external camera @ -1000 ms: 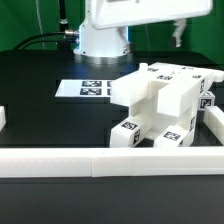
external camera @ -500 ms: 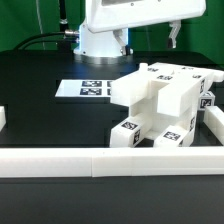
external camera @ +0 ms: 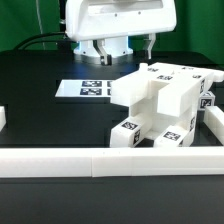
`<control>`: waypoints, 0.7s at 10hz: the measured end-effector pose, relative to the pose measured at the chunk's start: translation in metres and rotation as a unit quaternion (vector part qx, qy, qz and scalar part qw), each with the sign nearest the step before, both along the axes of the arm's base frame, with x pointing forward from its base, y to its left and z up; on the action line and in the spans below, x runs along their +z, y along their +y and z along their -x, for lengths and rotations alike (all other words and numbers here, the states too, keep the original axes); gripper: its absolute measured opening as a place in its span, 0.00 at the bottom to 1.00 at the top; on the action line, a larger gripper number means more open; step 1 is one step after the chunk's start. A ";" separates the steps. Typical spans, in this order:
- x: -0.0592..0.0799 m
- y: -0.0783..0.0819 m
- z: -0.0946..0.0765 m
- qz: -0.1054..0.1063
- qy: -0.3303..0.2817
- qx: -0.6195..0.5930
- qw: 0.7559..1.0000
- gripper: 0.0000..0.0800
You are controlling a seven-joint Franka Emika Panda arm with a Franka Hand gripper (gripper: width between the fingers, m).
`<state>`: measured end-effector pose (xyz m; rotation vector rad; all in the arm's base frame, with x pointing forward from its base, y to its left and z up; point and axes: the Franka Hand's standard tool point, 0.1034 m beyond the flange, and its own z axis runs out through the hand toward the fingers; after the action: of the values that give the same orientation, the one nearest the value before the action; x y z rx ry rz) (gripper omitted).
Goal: Assemble chair
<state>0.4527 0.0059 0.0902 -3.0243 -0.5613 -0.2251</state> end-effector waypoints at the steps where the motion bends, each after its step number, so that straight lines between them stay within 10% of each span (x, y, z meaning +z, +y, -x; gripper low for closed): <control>1: 0.000 0.000 0.000 0.000 0.000 0.000 1.000 0.81; 7: -0.016 0.006 0.002 0.016 -0.008 0.009 1.000 0.81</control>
Offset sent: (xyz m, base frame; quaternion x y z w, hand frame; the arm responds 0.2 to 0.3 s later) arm -0.0125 0.0301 -0.0083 0.0225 0.0204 0.0313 0.9991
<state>0.4507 0.0116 0.0737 -3.0490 -0.5996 -0.2432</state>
